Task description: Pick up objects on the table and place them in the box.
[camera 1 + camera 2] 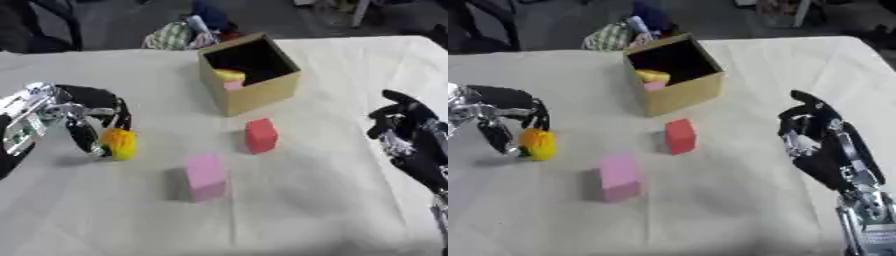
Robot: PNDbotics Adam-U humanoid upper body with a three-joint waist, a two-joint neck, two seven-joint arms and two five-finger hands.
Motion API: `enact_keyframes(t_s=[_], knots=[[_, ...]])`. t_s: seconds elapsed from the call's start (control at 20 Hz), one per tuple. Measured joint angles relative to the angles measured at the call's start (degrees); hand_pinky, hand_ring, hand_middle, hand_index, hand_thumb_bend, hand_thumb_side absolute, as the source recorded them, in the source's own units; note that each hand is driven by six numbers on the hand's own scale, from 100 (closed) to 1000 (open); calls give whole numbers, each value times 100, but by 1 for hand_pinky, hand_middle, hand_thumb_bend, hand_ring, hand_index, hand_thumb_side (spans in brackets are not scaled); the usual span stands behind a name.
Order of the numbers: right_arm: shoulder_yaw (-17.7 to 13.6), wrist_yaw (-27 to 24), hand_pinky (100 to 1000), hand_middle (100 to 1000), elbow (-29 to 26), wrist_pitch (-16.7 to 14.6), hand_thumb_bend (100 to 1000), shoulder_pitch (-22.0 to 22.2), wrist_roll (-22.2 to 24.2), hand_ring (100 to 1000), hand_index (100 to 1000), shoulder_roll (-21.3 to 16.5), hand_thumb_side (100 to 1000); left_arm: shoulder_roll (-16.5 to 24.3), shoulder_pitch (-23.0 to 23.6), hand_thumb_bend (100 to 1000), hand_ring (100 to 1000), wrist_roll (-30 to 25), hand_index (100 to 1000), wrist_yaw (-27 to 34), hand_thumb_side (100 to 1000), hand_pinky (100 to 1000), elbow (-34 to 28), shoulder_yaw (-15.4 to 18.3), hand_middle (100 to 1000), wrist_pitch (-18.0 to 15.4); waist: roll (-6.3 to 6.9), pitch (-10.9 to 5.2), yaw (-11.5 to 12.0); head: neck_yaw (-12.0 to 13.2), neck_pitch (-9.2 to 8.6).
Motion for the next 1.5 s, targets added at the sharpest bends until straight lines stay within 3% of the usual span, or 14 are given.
enact_keyframes(t_s=[0.2, 0.4, 0.7, 1.05, 1.15, 1.25, 1.35, 1.5], knots=[[-1, 0, 547, 612, 0, 3, 100, 1, -3, 535, 898, 0, 434, 1, -288, 237, 377, 467, 531, 123, 112, 438, -218, 254, 370, 138, 0, 0, 20, -17, 0], [0, 0, 547, 612, 2, 13, 100, 27, -12, 535, 898, 0, 433, -145, -1206, 261, 387, 565, 541, 109, 102, 456, -351, 464, 379, 288, 0, -4, 20, -27, 0], [3, -7, 547, 611, 30, 14, 100, 45, -7, 534, 898, 4, 431, -1366, -2473, 254, 414, 653, 575, -726, 107, 498, 716, 545, 406, 307, -2, -28, -105, 6, 0], [95, -40, 547, 611, 31, 6, 100, -19, 67, 534, 898, 39, 427, -2726, -2957, 244, 451, 1248, 620, -2143, 104, 550, 2330, 1044, 437, 285, -3, -21, -393, 179, 0], [120, -55, 547, 611, 31, 12, 100, -33, 92, 533, 898, 63, 426, -2973, -3002, 329, 525, 1515, 693, -2501, 100, 618, 2651, 1227, 512, 365, -3, -20, -448, 228, 0], [144, -67, 547, 611, 31, 6, 100, -45, 108, 533, 898, 66, 427, -3133, -3018, 498, 655, 1756, 786, -2776, 100, 709, 2904, 1366, 639, 447, -3, -13, -481, 267, 0], [146, -79, 547, 611, 31, 8, 100, -56, 120, 533, 898, 67, 427, -3241, -3018, 567, 719, 1914, 829, -2978, 193, 752, 3104, 1446, 718, 515, -3, -1, -499, 281, 0], [152, -82, 547, 611, 31, 15, 100, -58, 132, 533, 898, 68, 427, -3317, -3016, 687, 773, 2091, 907, -3220, 483, 795, 3267, 1521, 802, 616, -3, 3, -504, 279, 0]])
